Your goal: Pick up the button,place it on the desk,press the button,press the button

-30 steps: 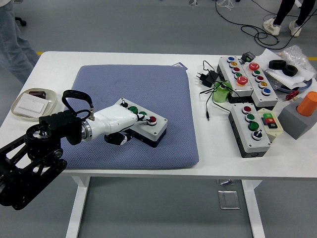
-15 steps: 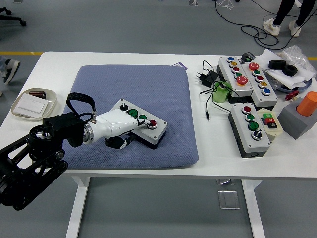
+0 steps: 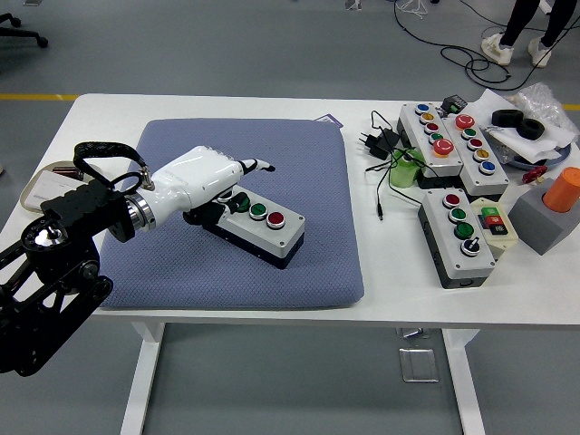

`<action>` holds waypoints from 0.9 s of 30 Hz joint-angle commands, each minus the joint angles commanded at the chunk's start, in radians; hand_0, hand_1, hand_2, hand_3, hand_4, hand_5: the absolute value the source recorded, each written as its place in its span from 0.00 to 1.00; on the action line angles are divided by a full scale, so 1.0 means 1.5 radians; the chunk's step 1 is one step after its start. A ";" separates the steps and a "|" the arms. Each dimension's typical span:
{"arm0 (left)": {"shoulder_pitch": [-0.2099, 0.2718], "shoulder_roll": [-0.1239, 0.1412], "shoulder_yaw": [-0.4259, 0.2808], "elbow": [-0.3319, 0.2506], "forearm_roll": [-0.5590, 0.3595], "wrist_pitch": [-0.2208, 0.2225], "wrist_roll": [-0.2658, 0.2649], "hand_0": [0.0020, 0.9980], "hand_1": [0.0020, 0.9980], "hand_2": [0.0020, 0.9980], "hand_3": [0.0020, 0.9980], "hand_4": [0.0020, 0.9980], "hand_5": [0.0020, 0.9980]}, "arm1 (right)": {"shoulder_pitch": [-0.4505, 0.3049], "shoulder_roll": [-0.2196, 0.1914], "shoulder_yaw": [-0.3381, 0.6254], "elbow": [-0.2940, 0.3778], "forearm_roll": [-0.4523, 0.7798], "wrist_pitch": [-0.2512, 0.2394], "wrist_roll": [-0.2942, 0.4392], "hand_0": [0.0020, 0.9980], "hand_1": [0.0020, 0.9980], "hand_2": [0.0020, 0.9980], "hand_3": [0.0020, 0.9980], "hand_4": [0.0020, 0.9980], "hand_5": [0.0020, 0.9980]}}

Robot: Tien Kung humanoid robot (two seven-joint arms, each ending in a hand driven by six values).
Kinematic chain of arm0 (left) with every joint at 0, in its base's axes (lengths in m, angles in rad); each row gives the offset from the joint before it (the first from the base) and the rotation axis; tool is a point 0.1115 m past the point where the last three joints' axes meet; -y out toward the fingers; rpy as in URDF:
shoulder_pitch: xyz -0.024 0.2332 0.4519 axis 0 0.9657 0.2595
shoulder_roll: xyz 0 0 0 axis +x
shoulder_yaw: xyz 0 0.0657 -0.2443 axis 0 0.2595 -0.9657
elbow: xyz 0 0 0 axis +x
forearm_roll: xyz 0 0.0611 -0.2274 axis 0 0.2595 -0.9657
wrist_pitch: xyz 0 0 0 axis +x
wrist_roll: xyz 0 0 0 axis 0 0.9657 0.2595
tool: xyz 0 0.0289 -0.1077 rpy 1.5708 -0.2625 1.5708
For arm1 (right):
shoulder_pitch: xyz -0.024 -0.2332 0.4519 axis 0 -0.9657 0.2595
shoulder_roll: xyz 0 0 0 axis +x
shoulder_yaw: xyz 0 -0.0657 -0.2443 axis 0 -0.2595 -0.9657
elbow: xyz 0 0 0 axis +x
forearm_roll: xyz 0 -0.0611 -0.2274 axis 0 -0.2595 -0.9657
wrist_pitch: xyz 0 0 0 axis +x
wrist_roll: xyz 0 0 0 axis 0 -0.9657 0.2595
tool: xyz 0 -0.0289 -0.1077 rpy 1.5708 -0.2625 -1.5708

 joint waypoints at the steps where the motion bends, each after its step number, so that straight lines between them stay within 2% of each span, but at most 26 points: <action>1: 0.003 -0.001 -0.013 0.003 0.000 0.029 0.012 0.08 0.00 0.05 0.87 0.43 0.00 | 0.000 0.000 0.001 0.000 -0.001 0.000 0.000 0.66 0.58 0.61 0.59 0.30 0.06; 2: 0.007 -0.001 -0.023 0.008 -0.005 0.054 0.022 0.08 0.00 0.05 0.87 0.43 0.00 | 0.000 0.000 0.001 0.000 -0.001 0.000 0.000 0.66 0.58 0.61 0.59 0.30 0.06; 3: 0.010 -0.001 -0.030 0.011 -0.009 0.080 0.031 0.14 0.33 0.34 0.96 0.79 0.51 | 0.001 0.000 0.001 0.000 -0.001 0.000 -0.001 0.66 0.58 0.61 0.59 0.30 0.06; 6: 0.017 0.000 -0.045 0.024 -0.063 0.171 0.034 0.14 0.33 0.34 0.96 0.79 0.51 | 0.001 0.000 0.000 0.000 0.001 0.000 0.000 0.66 0.58 0.61 0.59 0.30 0.06; 8: 0.021 -0.002 -0.068 0.046 -0.108 0.223 0.022 0.14 0.33 0.34 0.96 0.79 0.51 | 0.001 0.001 0.001 0.000 0.000 0.000 -0.001 0.66 0.58 0.61 0.59 0.30 0.06; 9: 0.021 -0.002 -0.075 0.053 -0.134 0.249 0.018 0.57 0.68 0.73 0.99 0.85 0.76 | 0.001 0.001 0.001 0.000 0.000 0.000 -0.001 0.66 0.58 0.61 0.59 0.30 0.06; 14: 0.030 -0.001 -0.108 0.111 -0.276 0.392 -0.017 0.57 0.68 0.73 0.99 0.85 0.76 | 0.001 0.001 0.000 0.000 0.001 0.000 -0.001 0.66 0.58 0.61 0.59 0.30 0.06; 15: 0.030 0.000 -0.109 0.116 -0.302 0.408 -0.021 0.70 0.79 0.85 0.94 0.68 0.95 | 0.001 0.001 0.000 0.000 0.001 0.000 -0.001 0.66 0.58 0.61 0.59 0.30 0.06; 16: 0.035 0.000 -0.104 0.127 -0.329 0.424 -0.036 0.70 0.79 0.85 0.94 0.68 0.95 | 0.001 0.001 0.000 0.000 0.001 0.000 -0.001 0.66 0.58 0.61 0.59 0.30 0.06; 18: 0.045 -0.001 -0.098 0.149 -0.385 0.436 -0.070 0.70 0.79 0.85 0.94 0.68 0.95 | 0.001 0.001 0.000 0.000 0.002 0.000 -0.001 0.66 0.58 0.61 0.59 0.30 0.06; 20: 0.053 -0.003 -0.099 0.162 -0.441 0.427 -0.086 0.70 0.79 0.85 0.94 0.68 0.95 | 0.001 0.002 -0.001 0.000 0.002 0.000 -0.001 0.66 0.58 0.61 0.59 0.30 0.06; 21: 0.057 -0.003 -0.101 0.169 -0.467 0.420 -0.090 0.77 0.84 0.89 0.92 0.55 1.00 | 0.001 0.002 -0.001 0.000 0.002 0.000 -0.001 0.66 0.58 0.61 0.59 0.30 0.06; 27: 0.084 0.002 -0.125 0.196 -0.636 0.391 -0.102 0.78 0.85 0.89 0.92 0.55 1.00 | 0.001 0.002 -0.001 0.000 0.002 0.000 -0.002 0.66 0.58 0.61 0.59 0.30 0.06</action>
